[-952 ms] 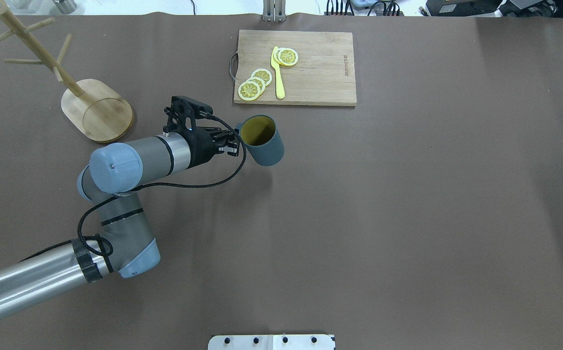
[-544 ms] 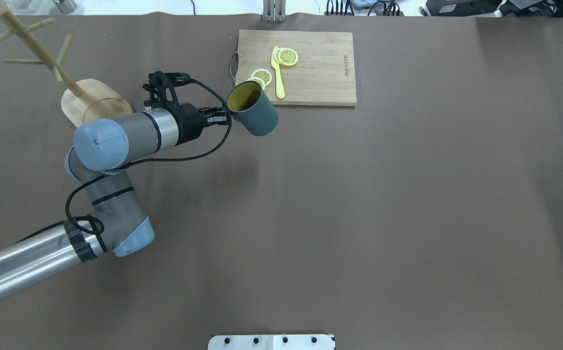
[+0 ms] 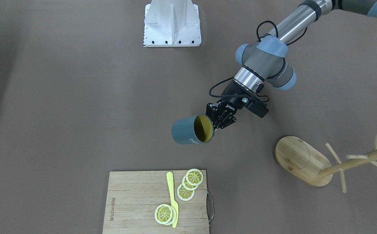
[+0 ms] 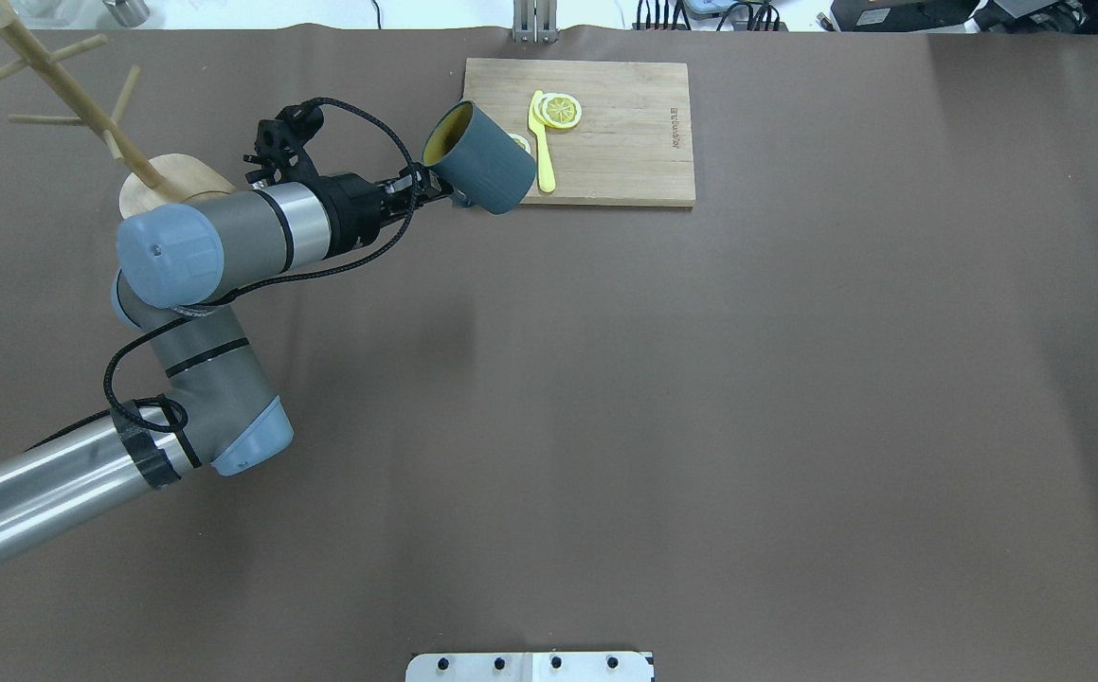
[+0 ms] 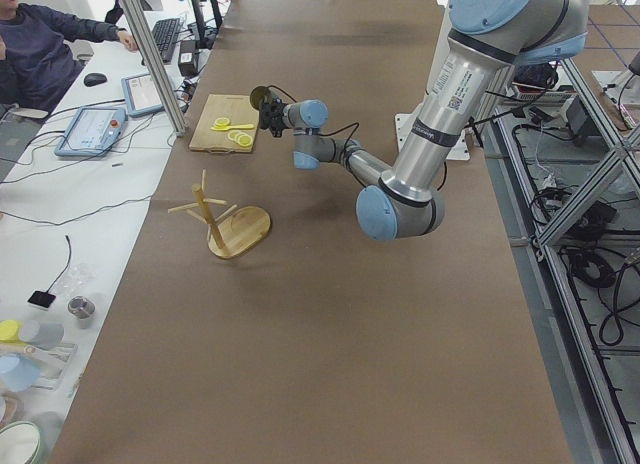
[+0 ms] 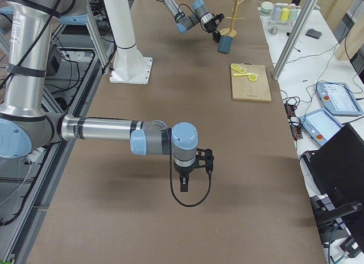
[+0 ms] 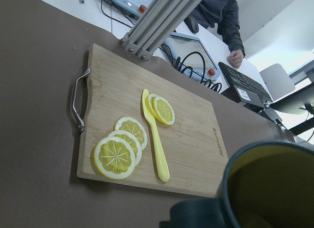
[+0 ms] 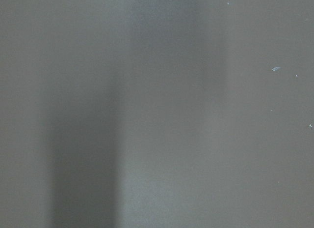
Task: Hang cup on storage rack
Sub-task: 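Lift the mug with the left gripper toward the wooden rack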
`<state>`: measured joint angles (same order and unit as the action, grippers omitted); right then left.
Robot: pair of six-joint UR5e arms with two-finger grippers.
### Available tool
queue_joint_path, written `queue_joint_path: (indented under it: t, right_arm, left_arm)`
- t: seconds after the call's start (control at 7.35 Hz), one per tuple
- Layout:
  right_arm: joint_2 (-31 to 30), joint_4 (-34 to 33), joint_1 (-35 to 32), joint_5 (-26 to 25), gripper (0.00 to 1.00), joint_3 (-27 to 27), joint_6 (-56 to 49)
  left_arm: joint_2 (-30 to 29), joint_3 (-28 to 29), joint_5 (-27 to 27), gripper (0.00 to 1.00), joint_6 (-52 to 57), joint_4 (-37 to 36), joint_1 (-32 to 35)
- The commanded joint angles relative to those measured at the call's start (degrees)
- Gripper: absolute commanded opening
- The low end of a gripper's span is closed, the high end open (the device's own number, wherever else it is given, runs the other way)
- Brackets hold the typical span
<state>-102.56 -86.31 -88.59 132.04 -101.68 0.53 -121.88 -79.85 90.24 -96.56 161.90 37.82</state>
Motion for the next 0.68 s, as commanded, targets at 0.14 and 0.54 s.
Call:
queue_joint_path:
  t: [0.14,0.54]
  right_arm:
    - [0.08,0.00,0.00,-0.12,1.00,0.17,0.00]
    - [0.00,0.00,0.00,-0.21,1.00,0.17,0.00]
  left_arm:
    - [0.50,0.04,-0.15,0.00,-28.87,9.12,4.26]
    - [0.76,0.57,-0.59,0.00,-47.34,12.99,8.92]
